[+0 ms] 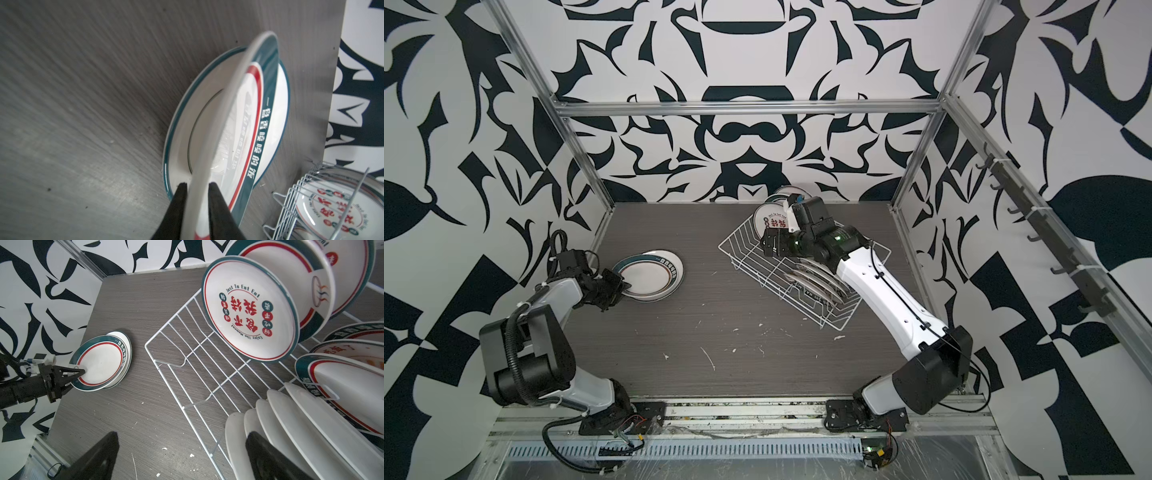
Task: Unload the plates from the dish rack
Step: Place the plate on the plate.
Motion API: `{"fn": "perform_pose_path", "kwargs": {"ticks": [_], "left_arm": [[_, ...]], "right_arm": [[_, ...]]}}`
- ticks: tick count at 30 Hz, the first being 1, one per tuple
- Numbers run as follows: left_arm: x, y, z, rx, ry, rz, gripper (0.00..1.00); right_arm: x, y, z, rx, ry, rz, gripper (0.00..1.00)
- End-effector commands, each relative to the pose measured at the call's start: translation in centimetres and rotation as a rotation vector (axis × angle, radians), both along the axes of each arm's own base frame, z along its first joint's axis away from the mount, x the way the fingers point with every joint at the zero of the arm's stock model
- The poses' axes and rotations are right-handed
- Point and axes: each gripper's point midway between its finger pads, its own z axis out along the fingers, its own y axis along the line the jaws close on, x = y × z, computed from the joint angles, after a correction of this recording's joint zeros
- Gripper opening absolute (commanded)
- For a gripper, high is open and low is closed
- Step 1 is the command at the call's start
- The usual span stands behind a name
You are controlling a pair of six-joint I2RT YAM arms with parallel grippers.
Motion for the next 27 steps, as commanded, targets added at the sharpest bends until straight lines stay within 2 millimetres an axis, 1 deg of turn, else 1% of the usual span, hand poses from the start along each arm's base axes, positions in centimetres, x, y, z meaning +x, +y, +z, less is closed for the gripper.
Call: {"fn": "perform_pose_path", "kwargs": {"ticks": [1,2,4,9,12,18,25,27], "left_arm": [[0.2,0.4,-0.2,0.011,0.009,0.009,0.25],[0.3,0.4,-0.2,0.010,0.007,0.004,0.26],[0.1,0.5,-0.7,0.010,0.031,0.015,0.33],[0.0,0.5,-1.8,-0.001,0.061,0.016,0.44],[0.0,0.5,-2.6,-0.007,0.078,0.018,0.47],[-0.2,0.4,-3.5,-0.022,0.107,0.018,0.54],[-0.1,0.5,-3.5,-0.023,0.114,0.021,0.56],[-0.2,0.5,-3.5,-0.020,0.120,0.021,0.58]], "right_arm": [[0.3,-0.4,2.1,0.051,-0.067,-0.025,1.00],[0.3,-0.6,2.2,0.051,-0.071,-0.041,0.99],[0.3,-1.0,2.3,0.049,-0.078,-0.064,1.00],[0.4,-2.2,2.6,0.037,-0.103,-0.122,1.00],[0.4,-2.8,2.3,0.011,-0.099,-0.142,1.00],[0.1,-2.7,2.0,0.004,-0.088,-0.127,1.00],[-0.1,-2.4,1.5,0.001,-0.078,-0.103,1.00],[-0.1,-2.4,1.2,-0.009,-0.076,-0.097,1.00]]}}
